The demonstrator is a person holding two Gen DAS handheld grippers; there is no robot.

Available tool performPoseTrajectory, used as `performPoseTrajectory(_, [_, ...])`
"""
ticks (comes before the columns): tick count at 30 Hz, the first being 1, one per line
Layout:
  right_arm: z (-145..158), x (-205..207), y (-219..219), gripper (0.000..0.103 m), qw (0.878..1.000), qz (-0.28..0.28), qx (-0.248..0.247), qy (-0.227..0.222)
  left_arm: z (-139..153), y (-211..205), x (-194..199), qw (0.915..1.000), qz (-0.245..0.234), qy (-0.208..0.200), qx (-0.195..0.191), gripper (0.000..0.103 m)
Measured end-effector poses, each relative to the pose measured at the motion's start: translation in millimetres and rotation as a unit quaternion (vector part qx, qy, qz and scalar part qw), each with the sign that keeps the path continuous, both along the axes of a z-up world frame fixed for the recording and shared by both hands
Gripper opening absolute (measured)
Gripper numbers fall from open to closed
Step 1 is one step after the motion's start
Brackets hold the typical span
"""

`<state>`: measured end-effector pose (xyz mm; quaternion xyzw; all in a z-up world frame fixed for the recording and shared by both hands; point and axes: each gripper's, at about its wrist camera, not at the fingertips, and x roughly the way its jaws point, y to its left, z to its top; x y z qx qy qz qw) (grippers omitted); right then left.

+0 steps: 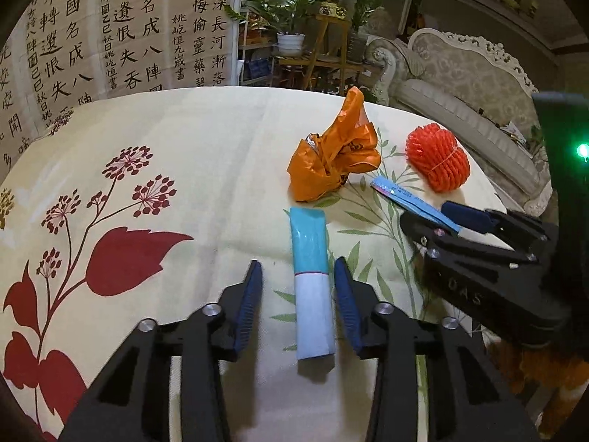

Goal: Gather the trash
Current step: 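Grasp the light blue marker with the left gripper while the right gripper grasps the blue marker, then carry both blue markers toward the bin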

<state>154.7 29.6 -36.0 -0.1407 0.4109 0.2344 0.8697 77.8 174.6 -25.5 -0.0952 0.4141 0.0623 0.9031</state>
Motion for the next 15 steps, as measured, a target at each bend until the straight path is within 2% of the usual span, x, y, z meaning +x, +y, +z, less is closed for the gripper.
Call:
performPoseTrajectory(5, [1, -8, 6, 0.023, 1.0, 0.012, -0.001, -0.003, -1, -1, -2, 1.0, -0.003, 0.001, 0.005, 0.027])
performPoseTrajectory(7, [1, -11, 6, 0.019, 1.0, 0.012, 0.0, -0.003, -1, 1, -1, 1.0, -0.003, 0.002, 0.004, 0.022])
performPoseTrajectory(15, [2, -32, -6, 0.015, 1.0, -0.003, 0.014, 0.003, -1, 4, -8, 1.0, -0.006, -0.002, -0.008, 0.015])
